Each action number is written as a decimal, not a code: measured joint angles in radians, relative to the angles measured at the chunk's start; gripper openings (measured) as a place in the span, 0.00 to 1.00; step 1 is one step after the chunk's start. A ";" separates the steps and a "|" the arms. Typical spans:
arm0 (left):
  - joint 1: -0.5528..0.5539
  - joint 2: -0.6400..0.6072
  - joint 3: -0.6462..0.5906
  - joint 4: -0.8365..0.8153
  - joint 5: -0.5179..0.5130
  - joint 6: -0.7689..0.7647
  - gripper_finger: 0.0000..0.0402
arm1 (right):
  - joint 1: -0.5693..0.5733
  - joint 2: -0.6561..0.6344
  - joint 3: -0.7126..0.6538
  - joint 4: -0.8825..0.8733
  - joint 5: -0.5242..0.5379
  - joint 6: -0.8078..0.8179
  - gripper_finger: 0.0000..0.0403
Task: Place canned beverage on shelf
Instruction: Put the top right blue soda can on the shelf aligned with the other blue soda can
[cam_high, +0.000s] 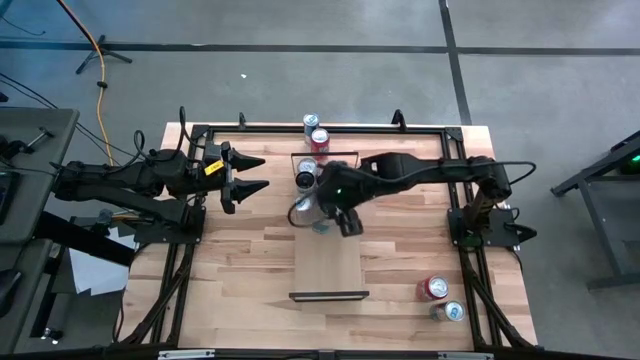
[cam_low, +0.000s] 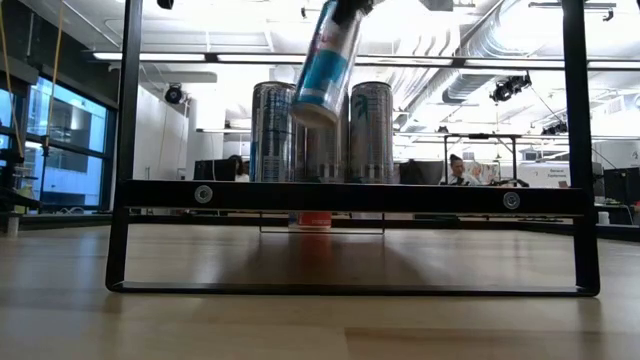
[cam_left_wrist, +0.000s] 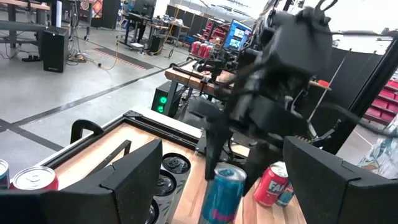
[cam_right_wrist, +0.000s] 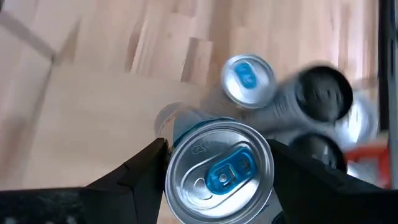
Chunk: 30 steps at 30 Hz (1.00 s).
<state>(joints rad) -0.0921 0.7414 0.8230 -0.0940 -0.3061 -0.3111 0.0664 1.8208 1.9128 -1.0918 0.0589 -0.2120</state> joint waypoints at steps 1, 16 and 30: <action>0.000 0.000 0.000 0.000 0.000 0.000 0.73 | -0.002 0.000 0.006 -0.003 0.000 0.077 0.58; 0.000 0.000 0.000 0.001 0.000 0.000 0.73 | 0.006 0.076 0.004 -0.085 0.114 0.574 0.58; 0.000 0.000 0.000 0.001 0.000 0.000 0.73 | 0.006 0.119 0.004 -0.098 0.189 0.571 0.58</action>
<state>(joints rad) -0.0925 0.7414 0.8230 -0.0934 -0.3061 -0.3111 0.0727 1.9396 1.9167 -1.1900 0.2475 0.3590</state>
